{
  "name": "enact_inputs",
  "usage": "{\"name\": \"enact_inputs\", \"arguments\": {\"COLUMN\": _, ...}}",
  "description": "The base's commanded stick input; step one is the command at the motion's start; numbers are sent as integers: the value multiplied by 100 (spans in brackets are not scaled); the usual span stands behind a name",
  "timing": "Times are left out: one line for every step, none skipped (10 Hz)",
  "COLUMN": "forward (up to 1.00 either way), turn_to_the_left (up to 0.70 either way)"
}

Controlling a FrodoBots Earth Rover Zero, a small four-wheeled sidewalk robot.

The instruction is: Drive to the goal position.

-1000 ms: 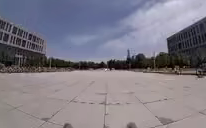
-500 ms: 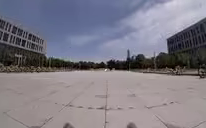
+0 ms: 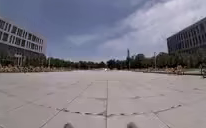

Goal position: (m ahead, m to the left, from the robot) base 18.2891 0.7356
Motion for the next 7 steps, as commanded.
{"name": "enact_inputs", "arguments": {"forward": 45, "turn_to_the_left": 0}}
{"name": "enact_inputs", "arguments": {"forward": 45, "turn_to_the_left": 0}}
{"name": "enact_inputs", "arguments": {"forward": 45, "turn_to_the_left": 0}}
{"name": "enact_inputs", "arguments": {"forward": 45, "turn_to_the_left": 0}}
{"name": "enact_inputs", "arguments": {"forward": 45, "turn_to_the_left": 0}}
{"name": "enact_inputs", "arguments": {"forward": 45, "turn_to_the_left": 0}}
{"name": "enact_inputs", "arguments": {"forward": 45, "turn_to_the_left": 0}}
